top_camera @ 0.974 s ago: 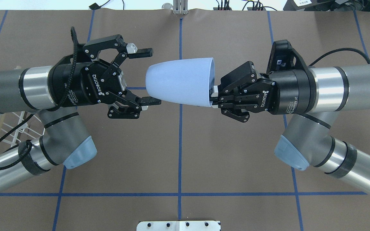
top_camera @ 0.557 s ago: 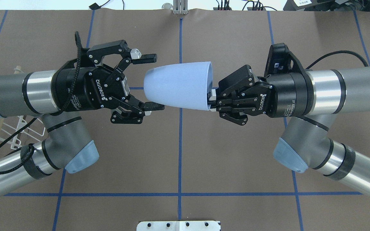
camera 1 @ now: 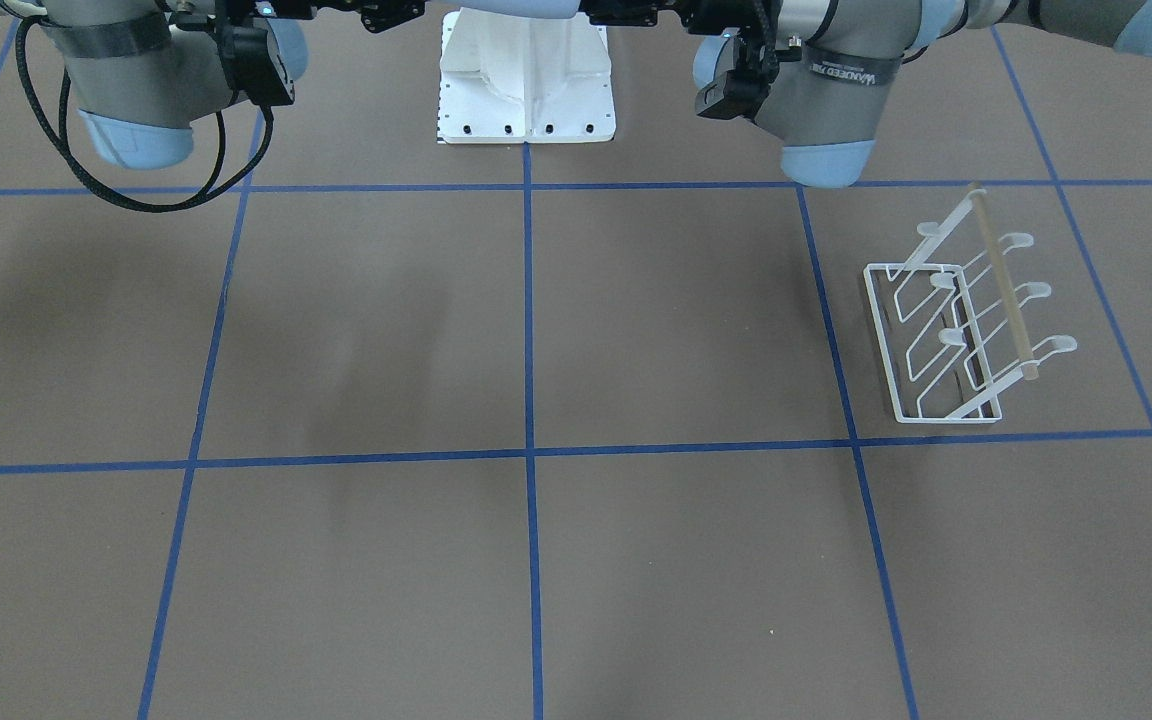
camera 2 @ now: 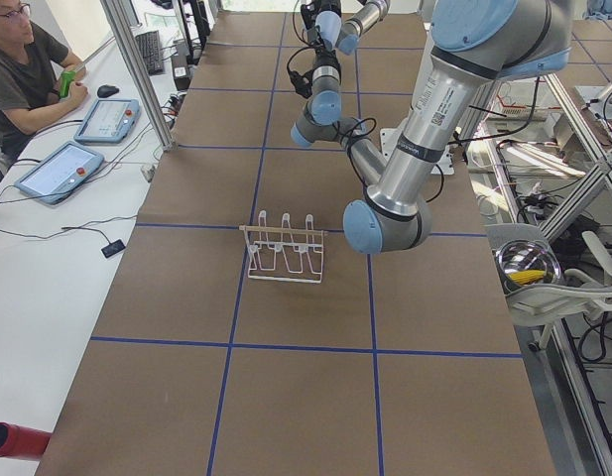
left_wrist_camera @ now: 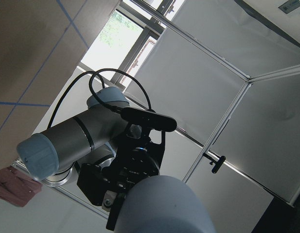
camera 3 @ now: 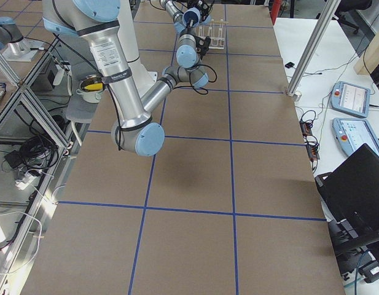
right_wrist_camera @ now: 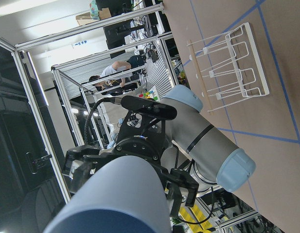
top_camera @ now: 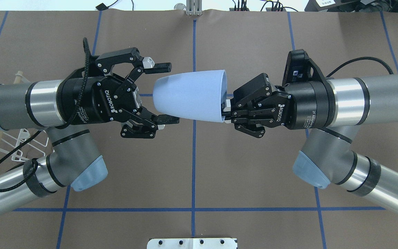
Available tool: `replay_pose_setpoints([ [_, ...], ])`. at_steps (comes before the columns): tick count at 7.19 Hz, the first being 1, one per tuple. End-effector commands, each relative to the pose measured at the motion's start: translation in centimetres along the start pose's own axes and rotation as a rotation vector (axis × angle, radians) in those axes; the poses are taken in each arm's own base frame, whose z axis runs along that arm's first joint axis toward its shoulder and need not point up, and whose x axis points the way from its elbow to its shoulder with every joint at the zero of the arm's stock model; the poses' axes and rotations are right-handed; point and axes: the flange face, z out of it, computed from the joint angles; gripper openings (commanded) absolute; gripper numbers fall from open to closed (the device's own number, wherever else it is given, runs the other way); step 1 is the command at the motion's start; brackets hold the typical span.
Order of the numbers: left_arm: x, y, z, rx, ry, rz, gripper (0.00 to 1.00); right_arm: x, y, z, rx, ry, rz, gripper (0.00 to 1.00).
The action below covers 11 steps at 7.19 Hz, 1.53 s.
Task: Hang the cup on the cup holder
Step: 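Close the left gripper on the cup rim while the right gripper holds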
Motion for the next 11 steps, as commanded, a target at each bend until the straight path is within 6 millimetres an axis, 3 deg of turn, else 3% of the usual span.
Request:
replay_pose_setpoints([
  [1,-0.6,0.3,0.3,-0.009,-0.005,-0.012,0.97,0.1,0.1,0.2,0.0,-0.007,0.002,0.0],
  [2,-0.6,0.4,0.3,-0.01,-0.004,-0.011,0.96,0.2,0.1,0.2,-0.001,-0.007,0.003,0.0],
  [3,-0.5,0.5,0.3,-0.013,-0.003,-0.012,0.8,0.2,0.2,0.2,-0.001,-0.01,0.004,0.0],
  [4,-0.5,0.6,0.4,-0.015,-0.002,-0.012,0.21,0.3,0.1,0.1,0.005,-0.01,0.001,0.0],
  [5,-0.4,0.7,0.4,-0.014,-0.001,-0.014,0.0,0.2,0.0,0.0,0.013,-0.014,-0.004,0.98],
  [9,0.3,1.2,0.1,0.008,-0.008,-0.008,0.0,-0.3,-0.7,-0.8,0.044,-0.023,-0.065,1.0],
  [10,1.4,0.5,-0.2,0.047,-0.013,0.019,0.0,-0.1,-1.8,-1.8,0.085,-0.016,-0.089,1.0],
  [11,4.1,-0.9,-1.7,0.105,-0.005,0.065,0.0,-0.4,-3.7,-3.1,0.134,0.001,-0.123,1.0],
])
